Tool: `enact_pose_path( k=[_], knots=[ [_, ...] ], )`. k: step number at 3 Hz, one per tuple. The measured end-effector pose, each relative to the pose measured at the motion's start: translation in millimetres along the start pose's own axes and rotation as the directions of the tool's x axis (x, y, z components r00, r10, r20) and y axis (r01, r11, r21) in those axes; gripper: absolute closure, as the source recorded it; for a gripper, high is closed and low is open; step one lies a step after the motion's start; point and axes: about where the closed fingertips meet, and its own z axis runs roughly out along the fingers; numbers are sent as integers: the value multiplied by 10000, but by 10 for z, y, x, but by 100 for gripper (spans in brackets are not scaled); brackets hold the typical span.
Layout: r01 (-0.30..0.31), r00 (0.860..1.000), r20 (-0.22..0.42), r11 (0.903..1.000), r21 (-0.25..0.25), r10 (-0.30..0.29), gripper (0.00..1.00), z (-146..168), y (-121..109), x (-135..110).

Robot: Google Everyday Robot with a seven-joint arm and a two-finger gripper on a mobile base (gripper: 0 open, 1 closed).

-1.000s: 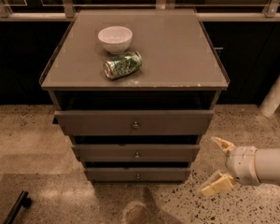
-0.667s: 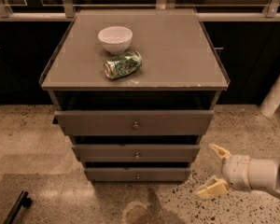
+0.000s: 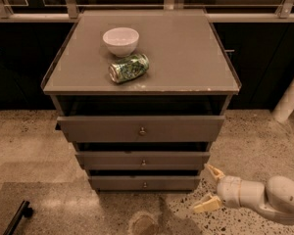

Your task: Open bottom drawer

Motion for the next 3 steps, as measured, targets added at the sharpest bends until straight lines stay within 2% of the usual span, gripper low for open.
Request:
enact_pose_path(
  k=[1,2,3],
  knots=[
    [-545,9985,69,9976,-423,548,0,293,22,364],
    [-634,9979,98,9968,-487,640,18,330,45,403],
    [-634,9979,98,9968,-488,640,42,330,45,403]
  ],
)
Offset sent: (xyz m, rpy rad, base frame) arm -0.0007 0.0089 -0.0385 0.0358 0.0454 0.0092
